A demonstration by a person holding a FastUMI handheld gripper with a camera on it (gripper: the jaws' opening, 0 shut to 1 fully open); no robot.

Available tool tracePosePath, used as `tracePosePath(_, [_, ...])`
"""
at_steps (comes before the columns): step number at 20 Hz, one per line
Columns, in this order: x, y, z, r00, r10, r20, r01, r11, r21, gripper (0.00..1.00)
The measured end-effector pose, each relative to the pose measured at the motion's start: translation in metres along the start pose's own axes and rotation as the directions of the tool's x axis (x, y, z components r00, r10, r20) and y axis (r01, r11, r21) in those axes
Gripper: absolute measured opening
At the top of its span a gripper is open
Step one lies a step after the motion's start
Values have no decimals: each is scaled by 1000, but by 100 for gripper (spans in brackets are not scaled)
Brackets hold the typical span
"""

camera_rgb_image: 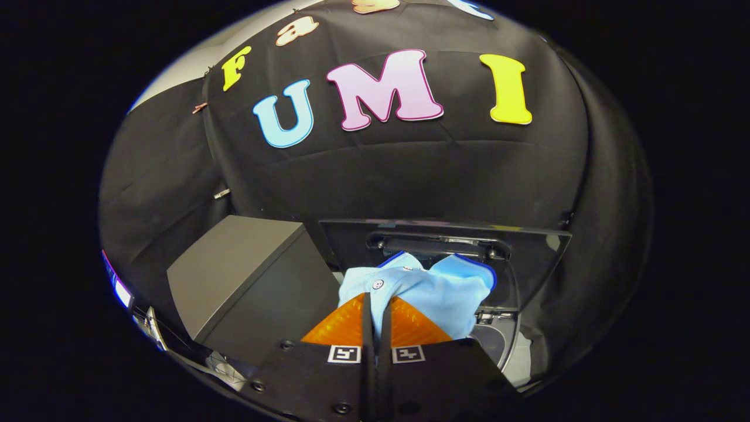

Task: Put the clothes into the washing machine and then close the washing machine lid.

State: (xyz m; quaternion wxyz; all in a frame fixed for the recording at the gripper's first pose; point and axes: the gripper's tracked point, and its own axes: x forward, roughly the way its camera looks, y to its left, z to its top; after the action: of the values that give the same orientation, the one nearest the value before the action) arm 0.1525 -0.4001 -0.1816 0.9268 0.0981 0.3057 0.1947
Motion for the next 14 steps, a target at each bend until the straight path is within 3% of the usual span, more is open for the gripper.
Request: tracePosePath(14, [43, -26, -90, 984, -53, -172, 54, 999, -1, 5])
